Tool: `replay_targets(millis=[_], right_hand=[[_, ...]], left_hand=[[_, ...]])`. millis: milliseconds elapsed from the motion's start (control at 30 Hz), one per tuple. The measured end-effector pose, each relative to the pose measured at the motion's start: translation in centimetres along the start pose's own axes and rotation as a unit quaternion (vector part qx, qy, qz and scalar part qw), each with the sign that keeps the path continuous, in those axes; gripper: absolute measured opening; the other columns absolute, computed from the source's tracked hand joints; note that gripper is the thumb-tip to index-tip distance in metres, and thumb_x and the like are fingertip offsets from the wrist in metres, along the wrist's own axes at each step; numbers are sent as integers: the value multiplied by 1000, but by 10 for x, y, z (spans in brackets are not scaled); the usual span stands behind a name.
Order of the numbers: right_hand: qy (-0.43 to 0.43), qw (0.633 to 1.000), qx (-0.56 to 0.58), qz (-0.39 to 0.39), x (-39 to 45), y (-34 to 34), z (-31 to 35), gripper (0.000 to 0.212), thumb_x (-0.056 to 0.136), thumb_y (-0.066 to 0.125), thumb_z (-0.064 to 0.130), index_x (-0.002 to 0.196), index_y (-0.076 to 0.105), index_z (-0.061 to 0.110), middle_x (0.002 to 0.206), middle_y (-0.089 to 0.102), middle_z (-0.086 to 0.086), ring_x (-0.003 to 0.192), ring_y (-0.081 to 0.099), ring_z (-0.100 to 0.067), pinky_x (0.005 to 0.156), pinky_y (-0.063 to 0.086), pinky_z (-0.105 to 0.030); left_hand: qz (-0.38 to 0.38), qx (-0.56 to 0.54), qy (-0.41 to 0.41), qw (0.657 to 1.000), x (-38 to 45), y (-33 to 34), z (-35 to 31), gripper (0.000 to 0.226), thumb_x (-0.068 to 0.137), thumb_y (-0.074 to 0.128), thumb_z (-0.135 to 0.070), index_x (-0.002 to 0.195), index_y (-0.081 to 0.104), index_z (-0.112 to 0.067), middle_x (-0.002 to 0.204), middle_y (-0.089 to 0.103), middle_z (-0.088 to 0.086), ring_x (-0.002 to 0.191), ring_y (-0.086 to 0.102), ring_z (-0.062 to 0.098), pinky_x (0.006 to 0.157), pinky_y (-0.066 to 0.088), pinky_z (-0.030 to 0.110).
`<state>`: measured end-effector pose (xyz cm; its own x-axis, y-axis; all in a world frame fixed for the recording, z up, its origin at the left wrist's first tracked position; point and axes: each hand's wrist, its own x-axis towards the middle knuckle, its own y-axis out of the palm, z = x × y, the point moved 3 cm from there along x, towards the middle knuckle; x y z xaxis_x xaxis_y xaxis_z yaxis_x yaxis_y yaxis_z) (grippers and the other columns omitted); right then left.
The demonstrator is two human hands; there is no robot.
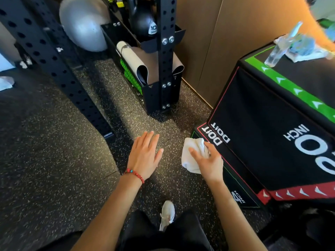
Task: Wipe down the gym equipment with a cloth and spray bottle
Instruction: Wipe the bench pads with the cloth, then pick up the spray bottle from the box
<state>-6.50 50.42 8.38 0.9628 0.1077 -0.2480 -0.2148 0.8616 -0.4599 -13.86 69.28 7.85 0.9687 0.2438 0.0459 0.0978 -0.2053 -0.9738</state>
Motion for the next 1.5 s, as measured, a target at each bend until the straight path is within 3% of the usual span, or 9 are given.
replay_targets(millis=[133, 367, 533, 767, 1033, 1133, 1267, 1367, 1500], right_hand=[[18, 999, 33, -30, 41, -13, 14, 60, 77, 71, 36, 129, 50, 13, 127, 55, -1, 116, 48, -14, 94, 34, -24], [58, 989, 50, -126, 97, -44, 16, 57, 77, 70, 40, 125, 52, 16, 121, 58, -2, 112, 53, -19, 98, 43, -38], [91, 969, 79, -214, 140, -69, 17, 56, 77, 71, 38, 126, 53, 16, 120, 58, -2, 108, 53, -17, 92, 45, -34], [123, 926, 126, -334, 190, -101, 37, 46, 78, 72, 31, 119, 57, 17, 106, 59, 5, 101, 54, -13, 80, 35, -22], [129, 887, 139, -421, 216, -131, 52, 44, 75, 73, 36, 114, 59, 19, 102, 63, 4, 97, 56, -14, 87, 44, -30], [124, 876, 142, -443, 224, -147, 56, 43, 75, 73, 34, 113, 59, 19, 102, 61, 6, 95, 54, -12, 84, 39, -24], [107, 870, 151, -458, 236, -169, 56, 38, 76, 73, 32, 109, 58, 21, 97, 59, 9, 92, 53, -11, 85, 40, -25], [95, 873, 148, -454, 247, -182, 54, 33, 75, 74, 33, 103, 58, 24, 94, 60, 10, 91, 54, -12, 86, 43, -30], [87, 873, 160, -452, 258, -199, 53, 30, 77, 73, 28, 99, 53, 29, 102, 57, 13, 97, 52, -8, 87, 38, -21]], left_hand=[[-1, 1, 24, 1000, 58, -5, -6, 58, 93, 30, -40, 134, 46, -2, 140, 45, 19, 131, 39, 35, 110, 30, 47], [8, -15, 111, 994, 152, 6, -39, 48, 97, 42, -33, 135, 46, -4, 141, 44, 17, 133, 36, 33, 109, 27, 47], [18, -30, 195, 980, 227, 18, -75, 51, 95, 38, -37, 129, 52, -2, 135, 50, 19, 128, 43, 36, 105, 33, 49], [9, -57, 305, 951, 326, 13, -121, 55, 90, 32, -39, 125, 56, -2, 130, 55, 18, 123, 49, 36, 102, 39, 50], [-7, -114, 381, 918, 393, 5, -174, 54, 90, 35, -36, 124, 56, -1, 130, 55, 19, 123, 48, 37, 101, 38, 50], [-13, -152, 396, 905, 408, 1, -200, 54, 91, 35, -35, 125, 55, 2, 130, 54, 20, 123, 48, 37, 102, 39, 50], [-29, -251, 379, 890, 428, -6, -237, 54, 92, 37, -34, 129, 49, 4, 131, 53, 20, 124, 47, 34, 105, 31, 33], [2, -358, 313, 880, 445, -10, -266, 55, 93, 41, -35, 134, 44, 2, 133, 50, 18, 125, 45, 28, 102, 26, 20], [23, -463, 260, 847, 463, -12, -299, 53, 91, 49, -33, 134, 44, -2, 134, 50, 10, 121, 45, 12, 95, 26, 1]])
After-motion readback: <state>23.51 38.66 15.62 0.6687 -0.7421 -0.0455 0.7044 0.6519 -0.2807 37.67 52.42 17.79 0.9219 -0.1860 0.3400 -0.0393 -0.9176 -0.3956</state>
